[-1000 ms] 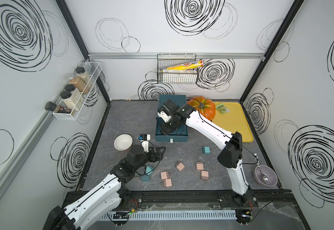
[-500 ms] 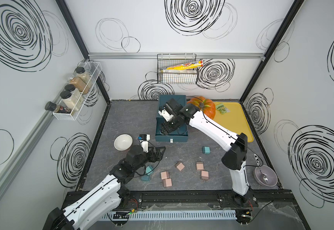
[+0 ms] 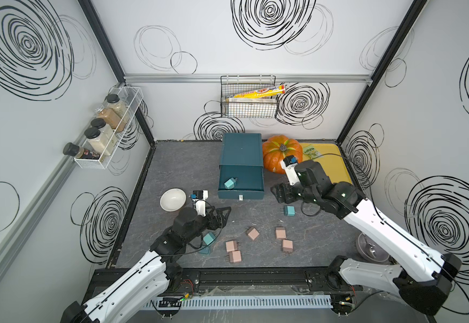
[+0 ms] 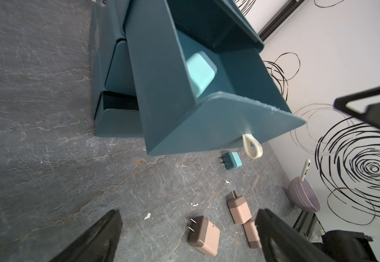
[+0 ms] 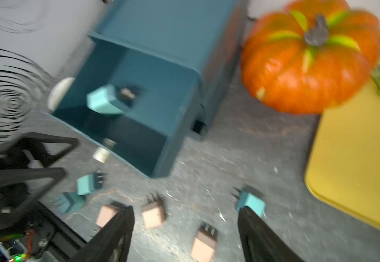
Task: Place the plugs into the drawer by color
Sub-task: Pick up the plug from the center of the board.
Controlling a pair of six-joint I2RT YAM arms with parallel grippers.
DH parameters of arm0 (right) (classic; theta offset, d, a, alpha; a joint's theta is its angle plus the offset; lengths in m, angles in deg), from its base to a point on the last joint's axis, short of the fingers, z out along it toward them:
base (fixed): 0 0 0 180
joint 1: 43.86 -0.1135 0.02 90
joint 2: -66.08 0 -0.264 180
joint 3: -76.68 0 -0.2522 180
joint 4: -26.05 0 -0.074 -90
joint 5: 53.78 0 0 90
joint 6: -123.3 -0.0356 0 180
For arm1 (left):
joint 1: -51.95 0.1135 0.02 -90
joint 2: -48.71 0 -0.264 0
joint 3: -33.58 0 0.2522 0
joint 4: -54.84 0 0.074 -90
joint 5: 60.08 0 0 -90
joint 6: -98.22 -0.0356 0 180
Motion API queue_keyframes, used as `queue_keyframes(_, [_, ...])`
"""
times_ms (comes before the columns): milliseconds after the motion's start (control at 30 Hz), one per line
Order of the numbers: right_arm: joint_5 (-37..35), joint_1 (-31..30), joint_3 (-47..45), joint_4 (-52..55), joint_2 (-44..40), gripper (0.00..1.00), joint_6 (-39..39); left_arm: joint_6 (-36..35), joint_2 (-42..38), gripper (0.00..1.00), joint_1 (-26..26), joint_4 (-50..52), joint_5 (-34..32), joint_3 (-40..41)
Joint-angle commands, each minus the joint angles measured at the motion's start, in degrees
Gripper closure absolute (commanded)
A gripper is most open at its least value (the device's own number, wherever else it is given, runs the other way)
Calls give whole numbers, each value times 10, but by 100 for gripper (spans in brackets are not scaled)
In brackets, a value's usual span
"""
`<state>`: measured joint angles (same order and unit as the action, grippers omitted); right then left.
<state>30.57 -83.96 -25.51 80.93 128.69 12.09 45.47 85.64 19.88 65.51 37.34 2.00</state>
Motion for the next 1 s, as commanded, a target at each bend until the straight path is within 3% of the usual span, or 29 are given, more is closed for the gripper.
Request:
queue_keyframes(0, [-31, 37, -121, -76, -35, 19, -41, -6, -6, 1, 4, -17, 9, 9])
queue_keyframes(233, [-21, 98, -246, -192, 30, 21, -49, -5, -6, 1, 4, -21, 20, 16])
queue_keyframes(367, [-48, 107, -252, -221, 81, 21, -43, -4, -11, 1, 4, -23, 19, 20])
queue_keyframes(700, [4, 141, -251, -266, 195, 26, -11, -3, -8, 1, 4, -24, 22, 19])
queue_keyframes(967, [31, 143, -257, -292, 207, 42, -7, -3, -2, 1, 4, -27, 27, 18])
